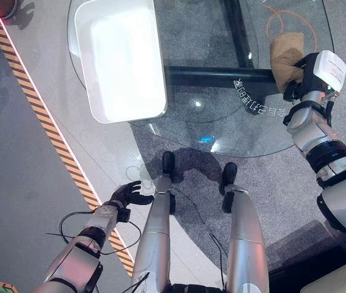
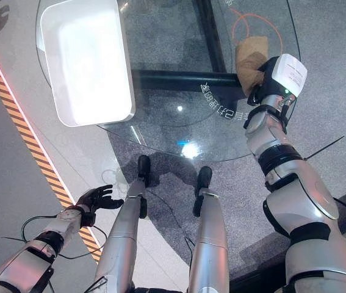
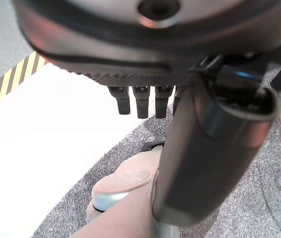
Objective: Wipe the table with a cloth and put it in the basket.
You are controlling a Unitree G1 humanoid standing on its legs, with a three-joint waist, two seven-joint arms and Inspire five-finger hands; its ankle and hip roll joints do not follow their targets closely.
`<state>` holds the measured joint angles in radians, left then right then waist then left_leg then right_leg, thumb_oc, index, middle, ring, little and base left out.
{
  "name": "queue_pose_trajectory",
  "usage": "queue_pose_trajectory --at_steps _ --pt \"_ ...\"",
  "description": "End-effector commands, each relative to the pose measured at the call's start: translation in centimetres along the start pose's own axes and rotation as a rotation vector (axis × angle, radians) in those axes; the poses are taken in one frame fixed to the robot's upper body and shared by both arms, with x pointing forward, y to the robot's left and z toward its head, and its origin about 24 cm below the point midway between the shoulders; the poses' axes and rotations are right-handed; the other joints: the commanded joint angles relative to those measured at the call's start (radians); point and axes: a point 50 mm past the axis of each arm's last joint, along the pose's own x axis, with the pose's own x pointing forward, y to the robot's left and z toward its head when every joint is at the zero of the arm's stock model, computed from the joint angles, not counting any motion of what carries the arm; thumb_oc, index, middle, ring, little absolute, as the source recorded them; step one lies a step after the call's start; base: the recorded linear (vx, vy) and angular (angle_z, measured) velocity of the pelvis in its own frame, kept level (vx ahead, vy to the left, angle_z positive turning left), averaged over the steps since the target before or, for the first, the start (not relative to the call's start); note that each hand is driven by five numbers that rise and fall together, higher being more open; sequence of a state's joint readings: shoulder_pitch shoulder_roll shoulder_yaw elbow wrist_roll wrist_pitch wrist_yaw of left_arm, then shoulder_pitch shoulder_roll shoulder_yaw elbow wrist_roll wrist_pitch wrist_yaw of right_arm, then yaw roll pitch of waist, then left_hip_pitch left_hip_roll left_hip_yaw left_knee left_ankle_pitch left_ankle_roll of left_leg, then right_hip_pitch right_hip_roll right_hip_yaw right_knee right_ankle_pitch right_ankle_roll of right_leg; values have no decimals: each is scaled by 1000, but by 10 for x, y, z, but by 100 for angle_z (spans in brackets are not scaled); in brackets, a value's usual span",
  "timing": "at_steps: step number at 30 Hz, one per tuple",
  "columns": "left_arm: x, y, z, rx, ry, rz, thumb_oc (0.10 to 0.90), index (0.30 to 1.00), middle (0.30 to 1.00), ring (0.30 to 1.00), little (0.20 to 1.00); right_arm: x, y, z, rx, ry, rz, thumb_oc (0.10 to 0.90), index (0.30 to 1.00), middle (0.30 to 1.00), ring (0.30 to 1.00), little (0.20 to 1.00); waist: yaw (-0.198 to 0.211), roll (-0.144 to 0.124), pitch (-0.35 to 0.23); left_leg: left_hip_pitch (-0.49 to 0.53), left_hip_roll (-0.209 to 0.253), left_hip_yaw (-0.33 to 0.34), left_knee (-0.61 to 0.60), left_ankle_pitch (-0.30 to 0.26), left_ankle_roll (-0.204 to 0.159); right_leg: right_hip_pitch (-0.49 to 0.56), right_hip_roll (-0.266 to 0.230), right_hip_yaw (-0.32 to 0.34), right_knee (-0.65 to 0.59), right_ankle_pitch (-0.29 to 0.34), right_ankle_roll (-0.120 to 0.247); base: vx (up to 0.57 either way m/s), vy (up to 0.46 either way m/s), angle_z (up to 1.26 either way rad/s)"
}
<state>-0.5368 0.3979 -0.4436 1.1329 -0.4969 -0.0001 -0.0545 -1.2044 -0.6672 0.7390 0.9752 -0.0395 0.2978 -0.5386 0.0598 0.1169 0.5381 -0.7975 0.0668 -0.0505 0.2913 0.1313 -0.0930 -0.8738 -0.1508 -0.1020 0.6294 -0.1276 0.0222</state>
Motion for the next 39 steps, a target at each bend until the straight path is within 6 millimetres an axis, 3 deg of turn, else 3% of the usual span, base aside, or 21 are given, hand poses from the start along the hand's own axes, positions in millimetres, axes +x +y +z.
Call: queue_pose_trajectory --at_steps 1,14,33,39 --pt "-3 -6 -24 6 57 9 800 900 900 900 900 -21 6 101 76 -410 90 100 300 300 300 200 52 22 -18 -8 -50 58 129 -114 74 27 -8 -54 -93 71 10 0 0 0" --pt "-3 -18 -28 3 60 -2 800 900 900 900 900 -51 21 132 71 -596 169 100 300 300 300 200 49 28 -18 -5 -54 61 123 -106 70 22 -9 -50 -88 73 10 0 0 0" --pt "-4 -19 -31 0 64 -5 800 900 900 900 900 -78 35 145 57 -738 278 100 300 300 300 200 41 32 -18 -10 -55 63 128 -103 70 10 -9 -41 -81 74 8 3 0 1" --pt "-3 -21 -29 0 61 -5 800 900 900 900 900 -94 42 155 39 -831 335 100 300 300 300 200 40 30 -18 -18 -53 62 131 -101 70 1 -11 -40 -74 74 8 0 0 0"
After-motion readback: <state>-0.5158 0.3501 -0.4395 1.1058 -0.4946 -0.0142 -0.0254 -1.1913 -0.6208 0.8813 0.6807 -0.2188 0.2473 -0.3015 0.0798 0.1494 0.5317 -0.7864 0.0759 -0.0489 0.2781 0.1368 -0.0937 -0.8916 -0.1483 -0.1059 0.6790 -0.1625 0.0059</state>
